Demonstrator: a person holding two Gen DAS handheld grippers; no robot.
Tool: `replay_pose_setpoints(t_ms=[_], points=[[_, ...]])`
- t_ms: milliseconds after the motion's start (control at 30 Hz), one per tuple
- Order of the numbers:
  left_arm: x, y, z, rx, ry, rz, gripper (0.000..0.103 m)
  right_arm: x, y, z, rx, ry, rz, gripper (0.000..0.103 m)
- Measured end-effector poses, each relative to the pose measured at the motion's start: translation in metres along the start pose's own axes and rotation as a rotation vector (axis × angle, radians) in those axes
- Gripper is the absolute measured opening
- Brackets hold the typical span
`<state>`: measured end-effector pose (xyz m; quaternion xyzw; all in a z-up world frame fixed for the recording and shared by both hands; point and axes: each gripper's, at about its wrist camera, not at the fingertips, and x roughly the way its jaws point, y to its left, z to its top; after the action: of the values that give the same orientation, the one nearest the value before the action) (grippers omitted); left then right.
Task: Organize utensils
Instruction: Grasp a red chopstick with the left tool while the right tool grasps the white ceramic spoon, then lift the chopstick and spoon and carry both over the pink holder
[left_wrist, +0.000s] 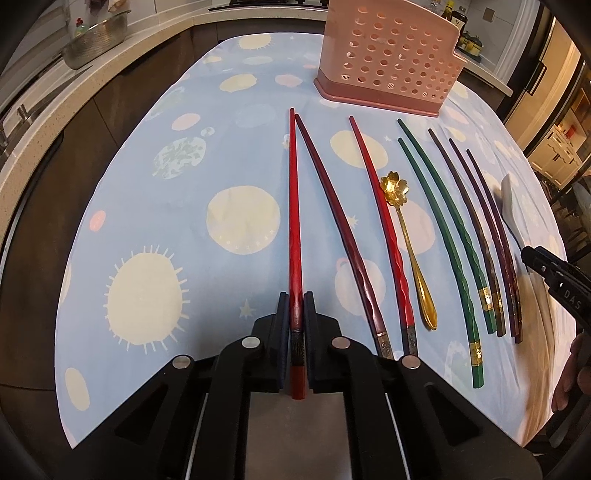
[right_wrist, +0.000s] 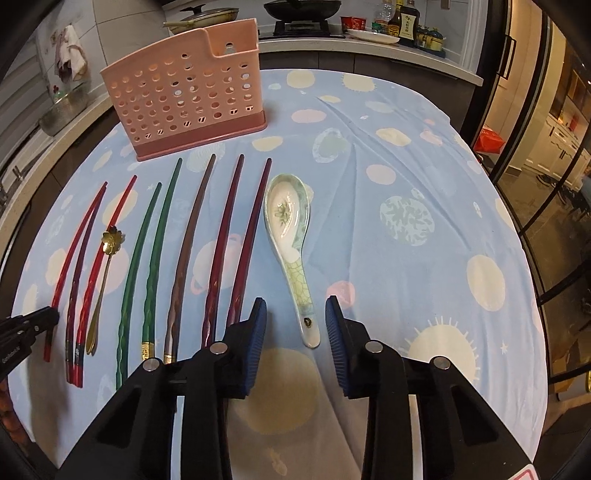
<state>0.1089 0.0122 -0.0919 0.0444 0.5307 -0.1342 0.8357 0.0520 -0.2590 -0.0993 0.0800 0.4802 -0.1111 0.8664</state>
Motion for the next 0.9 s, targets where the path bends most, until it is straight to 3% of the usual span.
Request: replay_pose_setpoints(t_ms=[267, 433, 900], points=[[0.000, 0.001, 0.001, -0.005, 0.005, -0.009, 0.007, 0.011, 0.002, 0.000, -0.035, -0.026, -0.017, 0.013], [-0.006, 0.002, -0.001, -0.008, 0.004, -0.027, 0.007, 0.005, -0.003, -0.002, -0.019, -0.014, 0.020, 0.010], [-0.075, 0.003, 0.005, -0.009, -0.164, -0.049, 0.007, -0.060, -0.004, 0.005, 0.005, -0.122, 0.115, 0.009]])
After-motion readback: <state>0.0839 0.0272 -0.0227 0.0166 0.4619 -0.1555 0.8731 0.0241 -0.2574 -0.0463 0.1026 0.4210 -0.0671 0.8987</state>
